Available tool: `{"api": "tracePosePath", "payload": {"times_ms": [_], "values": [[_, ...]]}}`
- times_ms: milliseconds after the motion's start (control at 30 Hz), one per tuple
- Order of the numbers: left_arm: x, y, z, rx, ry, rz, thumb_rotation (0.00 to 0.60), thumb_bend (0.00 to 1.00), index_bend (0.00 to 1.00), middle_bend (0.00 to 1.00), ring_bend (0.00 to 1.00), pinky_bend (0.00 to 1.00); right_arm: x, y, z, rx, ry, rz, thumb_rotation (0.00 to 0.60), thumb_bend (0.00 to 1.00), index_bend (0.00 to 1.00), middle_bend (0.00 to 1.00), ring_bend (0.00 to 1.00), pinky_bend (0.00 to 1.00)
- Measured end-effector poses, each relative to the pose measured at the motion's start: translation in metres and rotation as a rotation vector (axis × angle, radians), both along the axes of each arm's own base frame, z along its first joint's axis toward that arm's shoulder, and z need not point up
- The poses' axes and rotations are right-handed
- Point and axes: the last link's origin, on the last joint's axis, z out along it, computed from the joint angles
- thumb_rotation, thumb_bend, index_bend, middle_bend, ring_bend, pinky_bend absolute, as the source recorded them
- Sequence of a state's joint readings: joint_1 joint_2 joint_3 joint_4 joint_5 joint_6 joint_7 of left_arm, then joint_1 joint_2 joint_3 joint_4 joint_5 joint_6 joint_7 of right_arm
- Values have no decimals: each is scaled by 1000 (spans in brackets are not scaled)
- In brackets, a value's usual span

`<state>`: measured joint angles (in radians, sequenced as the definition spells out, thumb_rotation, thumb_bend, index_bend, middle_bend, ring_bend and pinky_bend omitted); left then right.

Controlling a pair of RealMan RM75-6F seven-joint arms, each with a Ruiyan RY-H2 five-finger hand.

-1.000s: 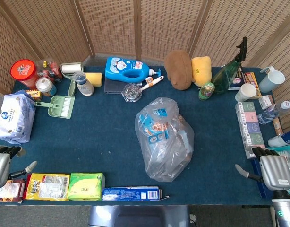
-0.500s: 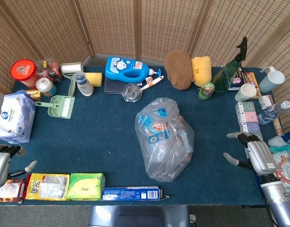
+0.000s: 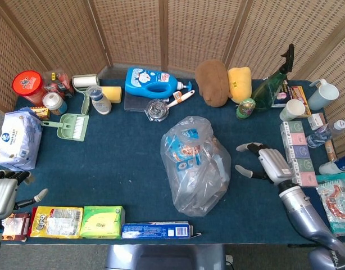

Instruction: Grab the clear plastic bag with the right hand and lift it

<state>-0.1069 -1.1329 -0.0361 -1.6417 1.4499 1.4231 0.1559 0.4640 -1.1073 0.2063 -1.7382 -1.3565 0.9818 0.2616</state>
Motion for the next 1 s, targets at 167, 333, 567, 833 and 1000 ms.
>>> {"api": "tracePosePath", "payload": {"times_ms": [167, 333, 567, 833, 1000], "values": [[-4, 1, -2, -6, -4, 6, 0, 147, 457, 506, 441, 287, 17, -2, -10, 72, -85, -9, 89, 261, 273, 301, 238, 207], [-9, 1, -5, -12, -12, 16, 0, 146, 457, 506, 441, 287, 40, -8, -20, 149, -195, -23, 91, 260, 273, 301, 238, 207], [-17, 1, -9, -19, -22, 32, 0, 146, 457, 506, 441, 287, 68, -9, -30, 232, -301, -24, 89, 260, 276, 304, 238, 207], [-25, 2, -11, -20, -30, 41, 0, 147, 458, 505, 441, 287, 90, -6, -40, 310, -356, -28, 89, 257, 278, 304, 238, 207], [-28, 3, -12, -21, -35, 46, 0, 146, 457, 506, 441, 287, 103, -5, -46, 364, -435, -65, 88, 256, 303, 309, 239, 207]]}}
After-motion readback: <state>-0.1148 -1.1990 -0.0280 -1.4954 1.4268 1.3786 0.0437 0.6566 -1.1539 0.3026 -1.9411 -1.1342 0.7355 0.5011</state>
